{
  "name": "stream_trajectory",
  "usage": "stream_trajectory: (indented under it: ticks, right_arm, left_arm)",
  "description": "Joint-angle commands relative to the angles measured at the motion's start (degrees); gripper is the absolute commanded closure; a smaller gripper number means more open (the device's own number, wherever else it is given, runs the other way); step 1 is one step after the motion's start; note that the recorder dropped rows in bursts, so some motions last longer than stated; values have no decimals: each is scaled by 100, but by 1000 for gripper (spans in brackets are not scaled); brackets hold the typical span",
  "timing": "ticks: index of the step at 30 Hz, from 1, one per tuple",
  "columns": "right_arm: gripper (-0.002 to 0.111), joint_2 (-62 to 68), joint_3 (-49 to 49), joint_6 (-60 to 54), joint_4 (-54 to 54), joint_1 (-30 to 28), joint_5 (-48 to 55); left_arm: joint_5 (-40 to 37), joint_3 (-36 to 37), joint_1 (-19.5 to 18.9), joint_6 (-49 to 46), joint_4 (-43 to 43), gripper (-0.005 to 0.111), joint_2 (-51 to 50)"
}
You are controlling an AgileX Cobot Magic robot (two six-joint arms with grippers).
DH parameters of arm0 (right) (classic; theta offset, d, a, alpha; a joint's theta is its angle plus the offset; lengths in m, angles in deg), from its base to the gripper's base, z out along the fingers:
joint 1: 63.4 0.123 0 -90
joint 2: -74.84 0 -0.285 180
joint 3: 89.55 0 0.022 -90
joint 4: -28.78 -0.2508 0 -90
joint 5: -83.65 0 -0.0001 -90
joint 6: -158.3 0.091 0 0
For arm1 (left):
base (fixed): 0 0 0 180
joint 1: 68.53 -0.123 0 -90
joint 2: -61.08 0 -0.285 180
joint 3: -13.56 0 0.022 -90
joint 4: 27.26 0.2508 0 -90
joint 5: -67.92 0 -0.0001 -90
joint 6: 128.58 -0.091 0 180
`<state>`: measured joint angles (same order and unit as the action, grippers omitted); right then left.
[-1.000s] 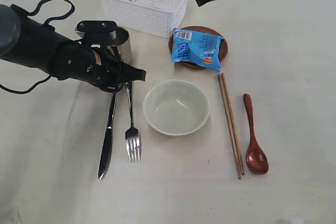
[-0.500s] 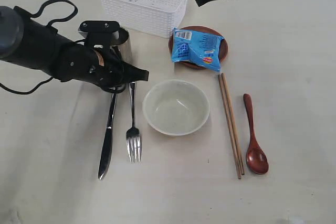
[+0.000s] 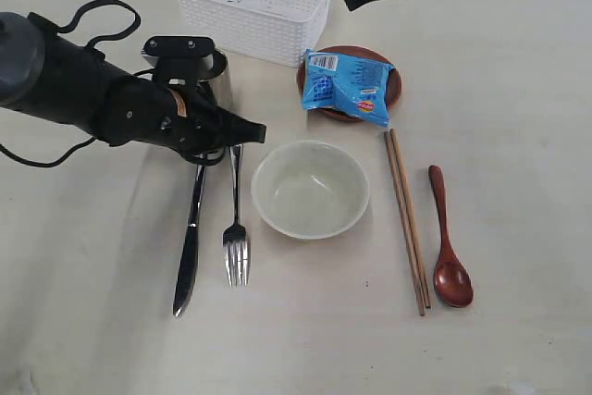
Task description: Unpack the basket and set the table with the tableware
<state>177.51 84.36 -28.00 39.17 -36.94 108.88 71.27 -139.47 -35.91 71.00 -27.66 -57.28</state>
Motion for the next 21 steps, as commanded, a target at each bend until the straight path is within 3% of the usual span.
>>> stream_trajectory:
  ticks: [1, 21]
  right_arm:
    - [109, -48, -14, -55, 10, -32, -51]
    - [109, -48, -14, -55, 10, -32, -61]
  left_arm:
    - [97, -17, 23, 22, 39, 107, -4]
    - [126, -17, 139, -2, 39, 107, -150]
